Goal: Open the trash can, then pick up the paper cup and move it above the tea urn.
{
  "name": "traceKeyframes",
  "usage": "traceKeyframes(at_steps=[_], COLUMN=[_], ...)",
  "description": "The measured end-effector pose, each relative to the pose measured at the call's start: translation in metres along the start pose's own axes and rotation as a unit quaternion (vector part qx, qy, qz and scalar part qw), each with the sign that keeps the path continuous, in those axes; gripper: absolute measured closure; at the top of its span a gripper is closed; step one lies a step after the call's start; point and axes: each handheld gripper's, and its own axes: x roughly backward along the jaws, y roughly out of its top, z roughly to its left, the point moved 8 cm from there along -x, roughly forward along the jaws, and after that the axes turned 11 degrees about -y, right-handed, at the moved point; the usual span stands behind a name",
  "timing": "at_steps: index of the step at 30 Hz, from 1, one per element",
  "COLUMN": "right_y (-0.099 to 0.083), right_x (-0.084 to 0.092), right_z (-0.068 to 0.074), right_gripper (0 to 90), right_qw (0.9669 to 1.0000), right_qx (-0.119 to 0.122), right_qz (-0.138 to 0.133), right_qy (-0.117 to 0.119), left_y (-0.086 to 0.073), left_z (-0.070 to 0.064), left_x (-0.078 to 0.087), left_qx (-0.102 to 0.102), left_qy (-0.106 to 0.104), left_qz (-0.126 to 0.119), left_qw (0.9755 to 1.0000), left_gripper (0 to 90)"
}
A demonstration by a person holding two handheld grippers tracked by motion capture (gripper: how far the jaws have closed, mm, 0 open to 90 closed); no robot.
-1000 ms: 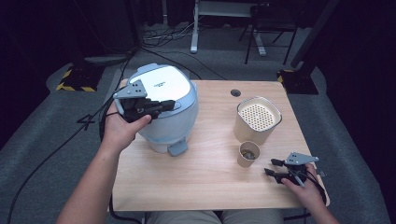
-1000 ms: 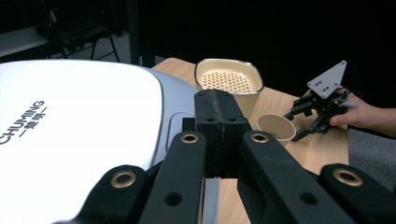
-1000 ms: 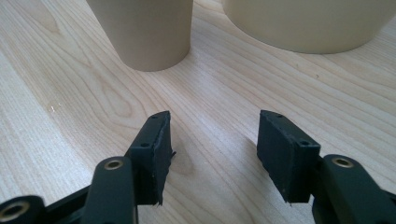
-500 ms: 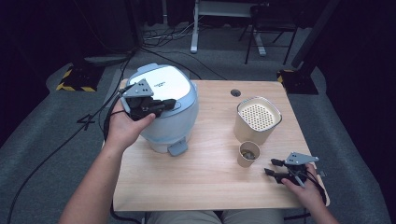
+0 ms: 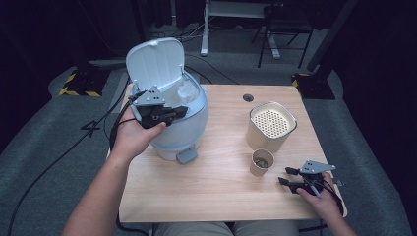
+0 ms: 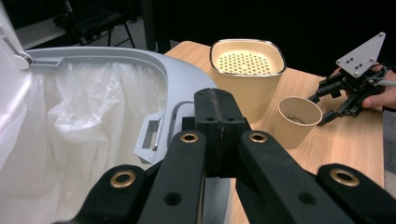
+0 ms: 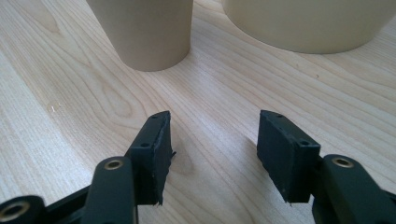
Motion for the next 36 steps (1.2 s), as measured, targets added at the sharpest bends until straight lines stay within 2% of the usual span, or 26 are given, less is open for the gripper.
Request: traceKeyframes(at_steps=[1, 3, 4, 5, 7, 8, 9, 13, 15, 19, 21, 22, 23, 24, 25, 26, 29, 30, 34, 35, 36], right_y=[0.000, 0.000, 0.000, 0.000, 0.000, 0.000, 0.000, 0.000, 0.000, 0.000, 0.000, 0.000, 0.000, 0.000, -0.001, -0.001, 0.000, 0.000, 0.010, 0.017, 0.017], right_x=[0.000, 0.000, 0.000, 0.000, 0.000, 0.000, 0.000, 0.000, 0.000, 0.000, 0.000, 0.000, -0.001, -0.001, -0.001, -0.001, -0.001, -0.001, 0.005, 0.009, 0.009], right_z=[0.000, 0.000, 0.000, 0.000, 0.000, 0.000, 0.000, 0.000, 0.000, 0.000, 0.000, 0.000, -0.002, -0.002, -0.003, -0.003, -0.001, -0.001, 0.005, 0.008, 0.008], right_gripper=[45.3, 45.3, 45.3, 45.3, 45.3, 45.3, 45.3, 45.3, 45.2, 45.2, 44.5, 41.9, 34.4, 34.4, 30.1, 30.1, 28.1, 28.1, 27.2, 26.9, 26.9], right_qw=[1.0000, 1.0000, 1.0000, 1.0000, 1.0000, 1.0000, 1.0000, 1.0000, 1.0000, 1.0000, 1.0000, 1.0000, 0.9999, 0.9999, 0.9997, 0.9997, 0.9997, 0.9997, 0.9999, 0.9999, 0.9999], right_qx=[0.000, 0.000, 0.000, 0.000, 0.000, 0.000, 0.000, 0.000, 0.000, 0.000, 0.000, 0.000, -0.007, -0.007, -0.008, -0.008, -0.014, -0.014, -0.012, -0.009, -0.009], right_qz=[0.000, 0.000, 0.000, 0.000, 0.000, 0.000, 0.000, 0.000, 0.001, 0.001, 0.001, 0.001, 0.007, 0.007, 0.011, 0.011, 0.011, 0.011, -0.003, -0.012, -0.012], right_qy=[0.000, 0.000, 0.000, 0.000, 0.000, 0.000, 0.000, 0.000, 0.001, 0.001, -0.001, -0.003, -0.012, -0.012, -0.019, -0.019, -0.019, -0.019, -0.010, -0.005, -0.005], left_y=[0.000, 0.000, 0.000, 0.003, 0.004, 0.006, 0.008, 0.006, 0.002, -0.005, -0.012, -0.015, -0.019, -0.023, -0.031, -0.031, -0.049, -0.049, -0.072, -0.082, -0.082], left_z=[-0.002, -0.004, -0.004, -0.009, -0.011, -0.016, -0.023, -0.033, -0.045, -0.052, -0.056, -0.057, -0.058, -0.059, -0.059, -0.059, -0.058, -0.058, -0.050, -0.047, -0.047], left_x=[-0.001, -0.002, -0.002, -0.003, -0.003, -0.003, -0.002, -0.001, 0.001, 0.002, 0.002, 0.001, 0.001, 0.000, -0.001, -0.001, -0.003, -0.003, -0.007, -0.008, -0.008], left_qx=[0.006, 0.002, 0.002, 0.003, 0.001, 0.000, -0.006, -0.015, -0.019, -0.012, -0.009, -0.011, -0.013, -0.012, -0.011, -0.011, 0.000, 0.000, 0.006, 0.014, 0.014], left_qy=[-0.008, -0.007, -0.007, -0.015, -0.019, -0.027, -0.040, -0.045, -0.049, -0.051, -0.056, -0.058, -0.058, -0.058, -0.056, -0.056, -0.053, -0.053, -0.031, -0.026, -0.026], left_qz=[-0.001, -0.002, -0.002, -0.022, -0.028, -0.038, -0.046, -0.048, -0.051, -0.056, -0.057, -0.056, -0.054, -0.052, -0.047, -0.047, -0.037, -0.037, -0.022, -0.024, -0.024], left_qw=[0.9999, 1.0000, 1.0000, 0.9996, 0.9994, 0.9989, 0.9981, 0.9977, 0.9973, 0.9971, 0.9967, 0.9967, 0.9968, 0.9968, 0.9973, 0.9973, 0.9979, 0.9979, 0.9993, 0.9993, 0.9993], left_gripper=[90.0, 89.3, 82.4, 73.3, 65.0, 65.0, 60.4, 54.5, 49.1, 44.7, 42.8, 42.5, 42.0, 42.0, 42.0, 42.0, 41.9, 42.0, 42.0, 42.0, 42.0])
